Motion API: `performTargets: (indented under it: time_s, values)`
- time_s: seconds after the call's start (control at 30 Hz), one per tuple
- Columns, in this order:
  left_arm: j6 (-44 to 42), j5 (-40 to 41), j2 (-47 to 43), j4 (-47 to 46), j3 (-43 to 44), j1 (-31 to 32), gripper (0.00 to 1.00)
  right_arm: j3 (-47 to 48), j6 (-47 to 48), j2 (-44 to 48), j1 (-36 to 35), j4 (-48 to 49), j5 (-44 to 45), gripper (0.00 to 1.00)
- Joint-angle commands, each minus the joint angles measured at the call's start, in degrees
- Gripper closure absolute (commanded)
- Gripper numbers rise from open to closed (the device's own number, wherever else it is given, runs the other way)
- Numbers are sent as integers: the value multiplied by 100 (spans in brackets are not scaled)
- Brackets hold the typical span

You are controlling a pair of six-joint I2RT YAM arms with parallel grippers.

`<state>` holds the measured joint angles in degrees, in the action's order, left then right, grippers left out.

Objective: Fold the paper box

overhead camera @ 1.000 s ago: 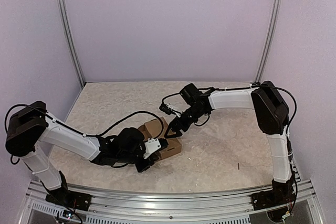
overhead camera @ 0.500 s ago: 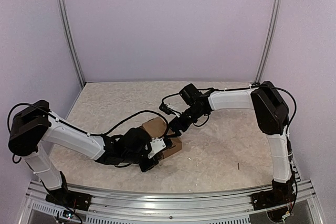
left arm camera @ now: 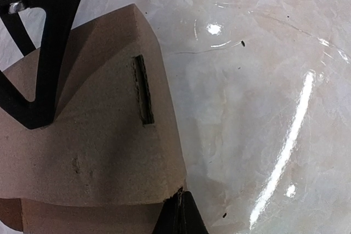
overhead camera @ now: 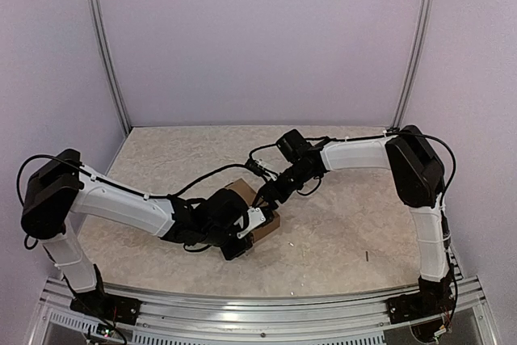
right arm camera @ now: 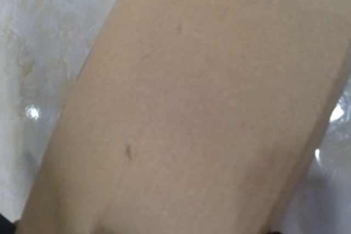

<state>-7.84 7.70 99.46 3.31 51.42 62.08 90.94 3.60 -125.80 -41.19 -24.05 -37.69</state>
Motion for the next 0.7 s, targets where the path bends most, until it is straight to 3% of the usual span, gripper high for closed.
performTargets:
  time_s: [0.0,0.5,0.67]
  values:
    - [290,235,160,436,452,-40,100,-186,27,-276,-161,-299,-28,30]
    - [751,295,367,1287,1079,-143,100,-337,-16,-209,-198,-170,-117,31]
    - [926,273,314,1265,932,-63,94,-314,34,-185,-187,-189,-66,31]
